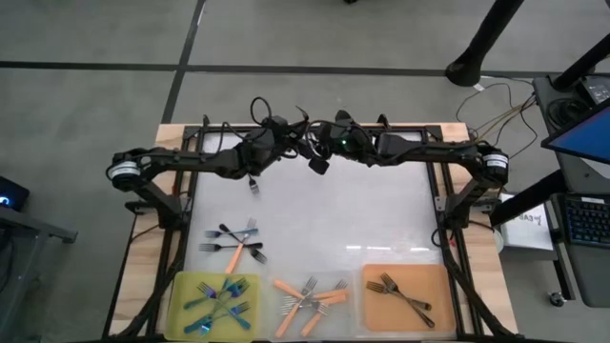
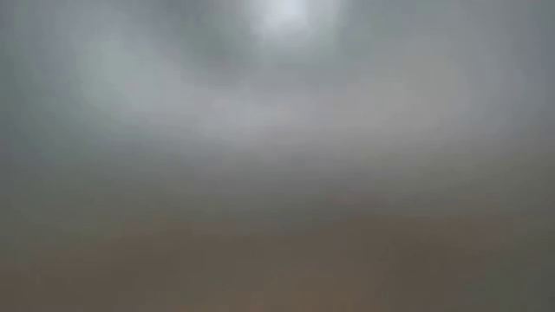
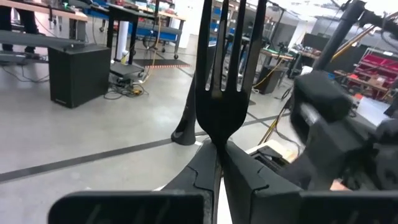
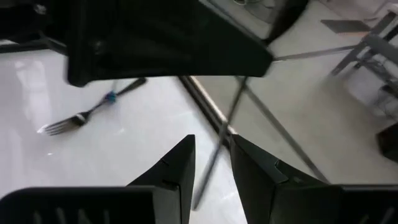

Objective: Sort silverware by color (type)
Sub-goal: Put the black fork into the orange bin

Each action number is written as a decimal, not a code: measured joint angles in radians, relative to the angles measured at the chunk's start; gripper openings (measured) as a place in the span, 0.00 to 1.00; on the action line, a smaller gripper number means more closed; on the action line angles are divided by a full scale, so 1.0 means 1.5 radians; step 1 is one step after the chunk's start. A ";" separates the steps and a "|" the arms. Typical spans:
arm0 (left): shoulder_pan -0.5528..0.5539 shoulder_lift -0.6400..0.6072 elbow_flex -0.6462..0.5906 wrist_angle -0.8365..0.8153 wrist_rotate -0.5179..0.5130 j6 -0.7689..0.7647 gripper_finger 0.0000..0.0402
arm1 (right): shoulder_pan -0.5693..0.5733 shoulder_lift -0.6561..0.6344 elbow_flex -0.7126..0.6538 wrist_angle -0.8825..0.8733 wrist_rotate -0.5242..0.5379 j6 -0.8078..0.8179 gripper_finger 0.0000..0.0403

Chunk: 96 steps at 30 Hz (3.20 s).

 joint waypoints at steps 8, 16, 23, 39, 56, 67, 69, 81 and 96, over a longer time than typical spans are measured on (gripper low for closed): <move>0.000 -0.001 0.000 0.000 -0.007 -0.005 0.00 | -0.002 -0.003 0.000 0.000 0.007 -0.009 0.23; 0.000 -0.001 -0.001 0.001 -0.011 -0.044 0.00 | -0.009 -0.003 0.000 0.022 0.002 -0.011 0.23; 0.000 -0.001 -0.001 0.008 -0.011 -0.084 0.00 | -0.012 -0.003 0.000 0.045 -0.004 -0.016 0.23; 0.002 -0.002 -0.001 0.035 0.008 -0.072 0.00 | -0.048 -0.044 -0.002 -0.040 0.057 -0.006 0.23; 0.003 -0.002 -0.001 0.053 -0.017 -0.037 0.00 | -0.077 -0.042 -0.011 -0.032 -0.120 0.053 0.23; 0.003 -0.002 0.000 0.083 -0.011 -0.041 0.00 | -0.074 -0.016 -0.014 0.035 -0.139 0.064 0.23; 0.003 -0.002 0.000 0.080 -0.011 -0.049 0.00 | -0.074 -0.012 -0.014 0.039 -0.143 0.063 0.23; 0.003 -0.002 -0.001 0.077 -0.011 -0.053 0.00 | -0.074 -0.012 -0.014 0.051 -0.137 0.017 0.23; 0.003 -0.002 -0.002 0.076 0.009 -0.052 0.00 | -0.075 -0.012 -0.014 0.090 -0.162 -0.077 0.23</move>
